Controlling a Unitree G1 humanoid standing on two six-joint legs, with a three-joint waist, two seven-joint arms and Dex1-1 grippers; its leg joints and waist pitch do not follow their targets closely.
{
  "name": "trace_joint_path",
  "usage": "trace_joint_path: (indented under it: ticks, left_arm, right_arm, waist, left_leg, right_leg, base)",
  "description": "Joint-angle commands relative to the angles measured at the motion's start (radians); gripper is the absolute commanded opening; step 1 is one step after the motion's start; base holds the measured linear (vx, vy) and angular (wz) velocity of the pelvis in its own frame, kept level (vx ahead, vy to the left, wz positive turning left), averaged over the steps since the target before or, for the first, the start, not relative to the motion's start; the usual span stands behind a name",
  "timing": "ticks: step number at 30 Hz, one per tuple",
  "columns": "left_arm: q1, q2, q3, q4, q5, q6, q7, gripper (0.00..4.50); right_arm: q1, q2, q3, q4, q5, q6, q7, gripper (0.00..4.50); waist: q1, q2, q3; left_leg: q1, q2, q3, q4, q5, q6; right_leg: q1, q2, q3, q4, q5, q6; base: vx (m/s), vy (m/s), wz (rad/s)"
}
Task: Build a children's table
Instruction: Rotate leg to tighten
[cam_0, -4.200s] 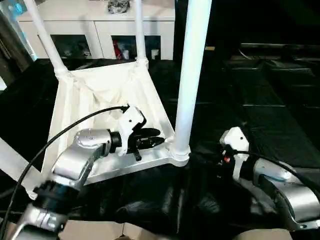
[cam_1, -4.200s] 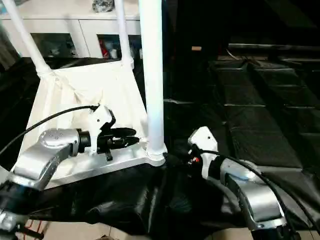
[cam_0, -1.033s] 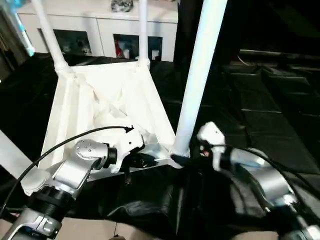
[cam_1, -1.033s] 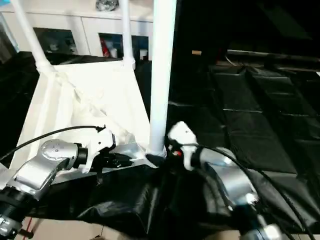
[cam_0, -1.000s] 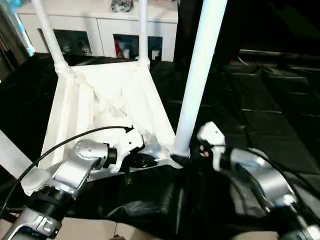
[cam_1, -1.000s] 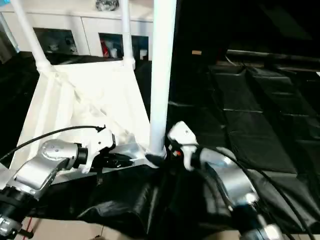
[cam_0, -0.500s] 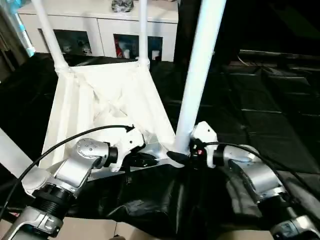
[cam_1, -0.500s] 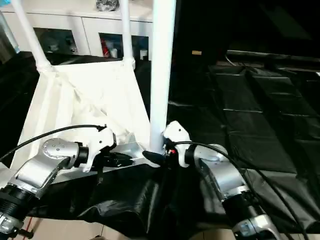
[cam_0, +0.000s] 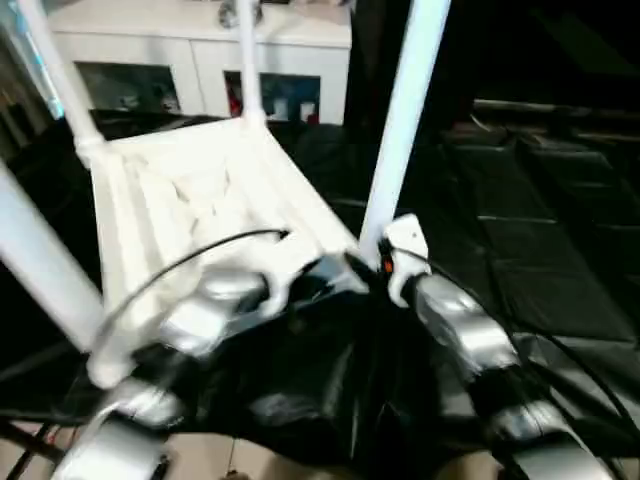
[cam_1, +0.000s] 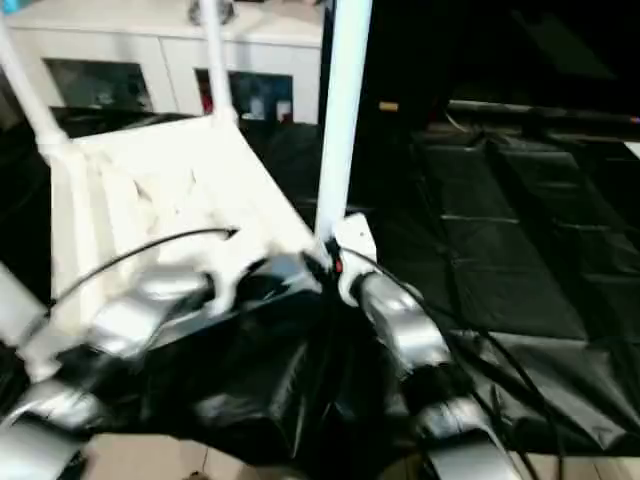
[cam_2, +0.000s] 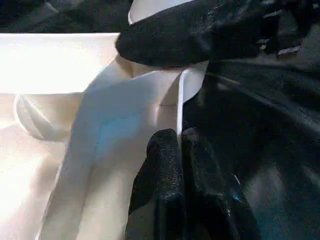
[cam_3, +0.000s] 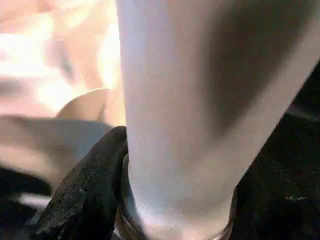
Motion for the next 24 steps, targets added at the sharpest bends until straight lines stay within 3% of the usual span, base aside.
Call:
trace_joint_path:
  ticks: [1,3,4,7,8,13,15,19,24]
  left_arm:
    - [-0.046,-0.036,0.019,0.039,0.017,-0.03,0.092,0.0]
    - [-0.048,-0.047,0.012,0.034,0.015,-0.038,0.073,0.0]
    - [-0.046,-0.048,0.009,0.031,0.015,-0.044,0.064,0.0]
    - [-0.025,-0.03,-0.005,0.002,0.008,-0.072,0.001,0.0]
    - [-0.01,-0.014,-0.012,-0.013,0.003,-0.093,-0.037,0.0]
    - [0.018,0.02,-0.026,-0.039,-0.008,-0.127,-0.121,0.0]
    - [0.049,0.062,-0.039,-0.074,-0.02,-0.147,-0.198,0.0]
    - [0.08,0.108,-0.041,-0.113,-0.051,-0.167,-0.298,0.0]
    - [0.103,0.161,-0.047,-0.151,-0.074,-0.165,-0.408,0.0]
  right_arm:
    - [0.005,0.051,0.044,0.068,-0.021,-0.015,0.01,2.67]
    - [0.0,0.053,0.055,0.063,-0.024,-0.053,0.052,2.67]
    - [0.0,0.055,0.047,0.057,-0.009,-0.051,0.075,3.22]
    - [0.007,0.039,0.03,0.024,0.03,-0.037,0.156,3.43]
    - [0.01,0.017,0.039,0.006,0.029,-0.04,0.191,3.73]
    - [0.013,-0.05,0.075,-0.016,0.005,-0.068,0.286,3.86]
    - [0.035,-0.127,0.1,-0.076,0.009,-0.07,0.412,3.86]
    - [0.061,-0.206,0.097,-0.151,0.032,-0.048,0.541,3.86]
    - [0.09,-0.279,0.11,-0.209,0.059,-0.037,0.666,3.86]
  waist:
    - [-0.002,0.009,-0.054]
    - [0.002,0.007,-0.056]
    - [0.003,0.011,-0.057]
    - [0.004,0.009,-0.057]
    - [0.004,0.009,-0.057]
    - [0.004,0.011,-0.06]
    - [0.005,0.011,-0.06]
    - [0.007,0.013,-0.064]
    - [0.018,0.016,-0.058]
  left_leg:
    - [0.014,0.024,-0.012,-0.075,-0.369,-0.028]
    - [0.014,0.026,-0.01,-0.075,-0.362,-0.021]
    - [0.01,0.027,-0.011,-0.077,-0.349,-0.015]
    - [0.005,0.028,-0.01,-0.079,-0.331,0.002]
    - [0.003,0.028,-0.01,-0.079,-0.325,0.004]
    - [0.003,0.03,-0.008,-0.076,-0.29,0.012]
    - [0.001,0.031,-0.006,-0.074,-0.273,0.025]
    - [0.002,0.032,-0.002,-0.069,-0.214,0.053]
    - [0.007,0.037,-0.002,-0.074,-0.248,0.047]
  right_leg:
    - [0.032,-0.061,0.038,-0.096,-0.437,-0.138]
    - [0.032,-0.06,0.039,-0.094,-0.408,-0.14]
    - [0.037,-0.06,0.04,-0.09,-0.377,-0.148]
    - [0.043,-0.058,0.04,-0.084,-0.326,-0.165]
    - [0.045,-0.06,0.04,-0.084,-0.319,-0.168]
    - [0.047,-0.061,0.041,-0.078,-0.278,-0.19]
    - [0.052,-0.06,0.041,-0.075,-0.25,-0.197]
    - [0.053,-0.057,0.042,-0.062,-0.137,-0.238]
    - [0.049,-0.058,0.042,-0.067,-0.186,-0.238]
  base:
    - [0.0,0.0,0.0]
    - [0.0,0.0,0.0]
    - [0.0,0.0,0.0]
    - [0.0,0.0,0.0]
    - [0.0,0.0,0.0]
    - [0.0,0.0,0.0]
    - [0.0,0.0,0.0]
    - [0.0,0.0,0.0]
    - [0.0,0.0,0.0]
